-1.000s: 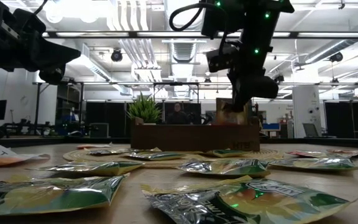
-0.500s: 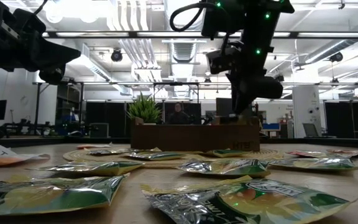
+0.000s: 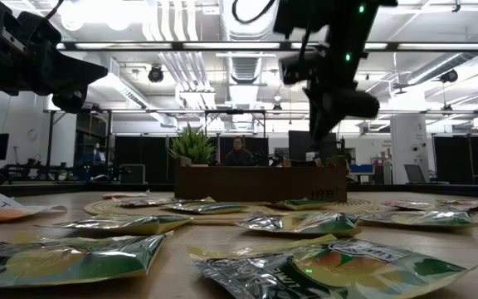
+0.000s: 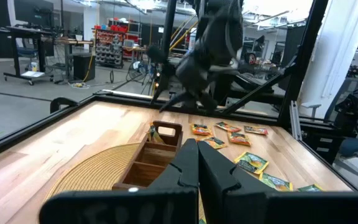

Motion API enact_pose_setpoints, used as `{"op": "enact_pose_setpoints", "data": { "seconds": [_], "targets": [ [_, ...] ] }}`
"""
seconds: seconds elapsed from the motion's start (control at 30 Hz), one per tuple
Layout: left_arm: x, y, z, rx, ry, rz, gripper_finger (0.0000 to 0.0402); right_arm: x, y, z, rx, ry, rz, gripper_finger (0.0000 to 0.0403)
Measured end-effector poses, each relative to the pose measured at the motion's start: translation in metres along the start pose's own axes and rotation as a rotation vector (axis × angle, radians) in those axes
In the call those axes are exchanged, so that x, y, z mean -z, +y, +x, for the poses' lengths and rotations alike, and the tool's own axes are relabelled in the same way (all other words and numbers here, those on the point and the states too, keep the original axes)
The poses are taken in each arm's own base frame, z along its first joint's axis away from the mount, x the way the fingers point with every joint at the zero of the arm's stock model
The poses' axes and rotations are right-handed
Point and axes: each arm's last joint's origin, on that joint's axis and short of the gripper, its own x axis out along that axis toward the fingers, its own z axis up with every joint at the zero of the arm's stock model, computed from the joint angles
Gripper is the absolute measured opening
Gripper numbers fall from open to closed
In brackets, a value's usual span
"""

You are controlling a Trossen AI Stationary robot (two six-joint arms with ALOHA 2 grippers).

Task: Pick & Place Tea
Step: Put the orange tea bag into the right section of the wooden organizer

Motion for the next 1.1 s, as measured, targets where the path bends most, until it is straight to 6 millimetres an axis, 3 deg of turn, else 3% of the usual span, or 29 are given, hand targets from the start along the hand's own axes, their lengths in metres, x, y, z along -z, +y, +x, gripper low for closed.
{"op": "enact_pose_setpoints", "data": {
  "seconds": [0.2,0.47,0.63,0.9,1.1],
  "targets": [
    [0.0,0.0,0.0,0.0,0.0,0.0,0.0,0.012,-0.012,-0.019,-0.021,0.016,0.019,0.0111],
    [0.0,0.0,0.0,0.0,0.002,0.0,0.0,0.036,-0.013,-0.046,-0.363,0.007,0.092,0.0135],
    [0.0,0.0,0.0,-0.001,0.005,0.0,0.0,0.057,-0.006,-0.058,-0.447,-0.03,0.04,0.0152],
    [0.001,0.0,0.0,-0.001,0.007,0.0,0.0,0.091,0.008,-0.051,-0.563,0.049,0.143,0.0178],
    [0.001,0.0,0.0,-0.001,0.007,0.0,0.0,0.112,0.019,-0.041,-0.567,0.203,0.409,0.0197]
  ]
}}
